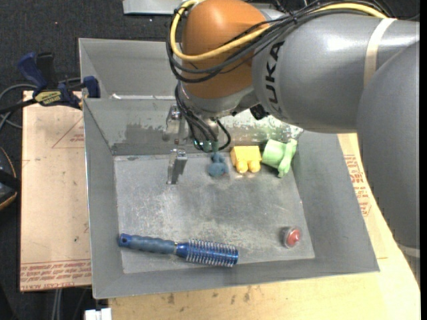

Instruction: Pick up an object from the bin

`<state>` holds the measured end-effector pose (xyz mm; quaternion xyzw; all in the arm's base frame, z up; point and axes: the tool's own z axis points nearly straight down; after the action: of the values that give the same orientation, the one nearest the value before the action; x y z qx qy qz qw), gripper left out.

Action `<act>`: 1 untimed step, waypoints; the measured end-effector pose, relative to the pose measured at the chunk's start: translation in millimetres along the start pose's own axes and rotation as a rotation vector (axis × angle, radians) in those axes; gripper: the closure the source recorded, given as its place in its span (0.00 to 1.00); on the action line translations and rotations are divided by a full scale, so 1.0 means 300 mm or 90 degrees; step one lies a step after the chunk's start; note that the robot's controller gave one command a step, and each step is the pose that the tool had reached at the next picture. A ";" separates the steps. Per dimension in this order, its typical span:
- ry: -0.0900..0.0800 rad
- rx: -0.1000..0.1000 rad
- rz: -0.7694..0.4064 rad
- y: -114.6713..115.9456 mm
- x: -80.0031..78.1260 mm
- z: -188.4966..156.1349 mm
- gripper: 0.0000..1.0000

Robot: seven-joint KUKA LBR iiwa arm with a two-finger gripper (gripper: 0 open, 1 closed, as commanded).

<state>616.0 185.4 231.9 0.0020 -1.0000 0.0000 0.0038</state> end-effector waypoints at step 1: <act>-0.007 0.000 0.036 -0.199 0.100 -0.173 0.00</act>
Offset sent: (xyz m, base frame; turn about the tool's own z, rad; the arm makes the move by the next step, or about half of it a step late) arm -0.0295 -0.0567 0.0493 0.0507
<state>586.5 125.5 284.2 -0.0263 -0.9997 0.0004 -0.0014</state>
